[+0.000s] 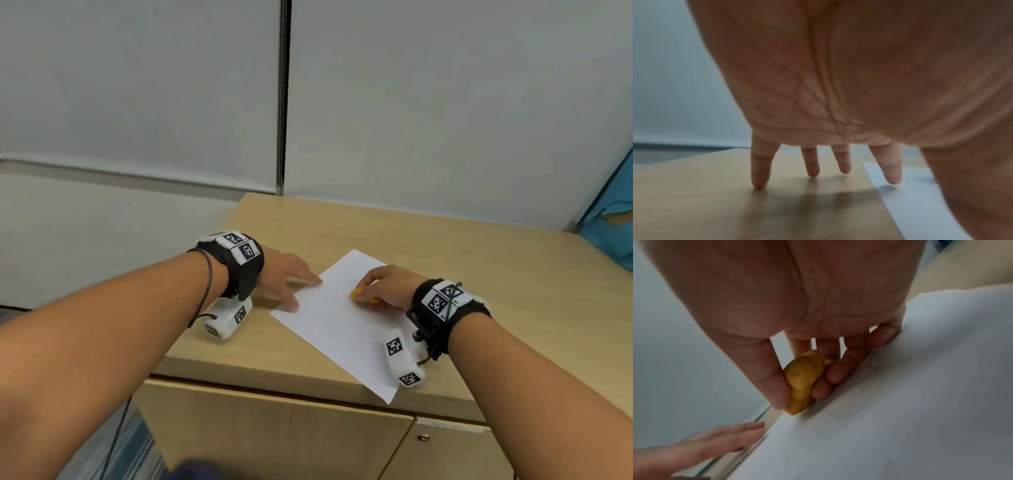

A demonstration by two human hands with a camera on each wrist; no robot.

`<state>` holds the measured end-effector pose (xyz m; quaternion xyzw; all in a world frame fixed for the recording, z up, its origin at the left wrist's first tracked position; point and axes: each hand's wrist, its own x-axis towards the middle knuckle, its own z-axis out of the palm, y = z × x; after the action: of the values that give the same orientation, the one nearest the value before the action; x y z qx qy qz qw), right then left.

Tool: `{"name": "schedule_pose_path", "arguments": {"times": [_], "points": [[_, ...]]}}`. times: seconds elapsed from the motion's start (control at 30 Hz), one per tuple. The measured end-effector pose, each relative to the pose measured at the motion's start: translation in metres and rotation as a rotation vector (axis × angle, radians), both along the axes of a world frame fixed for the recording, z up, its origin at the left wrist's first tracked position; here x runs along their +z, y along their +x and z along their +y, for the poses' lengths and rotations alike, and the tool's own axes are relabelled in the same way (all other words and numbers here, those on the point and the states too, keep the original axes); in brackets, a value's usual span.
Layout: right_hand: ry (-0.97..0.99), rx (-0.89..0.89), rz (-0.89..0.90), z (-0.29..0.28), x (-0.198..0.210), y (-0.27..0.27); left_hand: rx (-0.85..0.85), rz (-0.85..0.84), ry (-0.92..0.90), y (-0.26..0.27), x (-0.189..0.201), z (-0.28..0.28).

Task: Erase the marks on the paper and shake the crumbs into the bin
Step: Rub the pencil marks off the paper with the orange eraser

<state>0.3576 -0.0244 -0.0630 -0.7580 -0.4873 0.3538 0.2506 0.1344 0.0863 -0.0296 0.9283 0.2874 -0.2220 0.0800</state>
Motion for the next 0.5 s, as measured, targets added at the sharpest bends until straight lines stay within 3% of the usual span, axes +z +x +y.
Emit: {"name": "schedule_pose_path", "arguments": {"times": [0.07,0.17,0.5], "points": [[0.008,-0.01,0.0,0.002,0.001,-0.002,-0.034,0.104,-0.018,0.003,-0.006,0.009],[0.055,0.023,-0.064,0.007,0.0,-0.006,-0.039,0.108,-0.045,0.003,-0.02,0.015],[0.059,0.412,-0.265,0.029,0.005,-0.059,-0.002,0.161,-0.048,0.002,-0.038,0.023]]}}
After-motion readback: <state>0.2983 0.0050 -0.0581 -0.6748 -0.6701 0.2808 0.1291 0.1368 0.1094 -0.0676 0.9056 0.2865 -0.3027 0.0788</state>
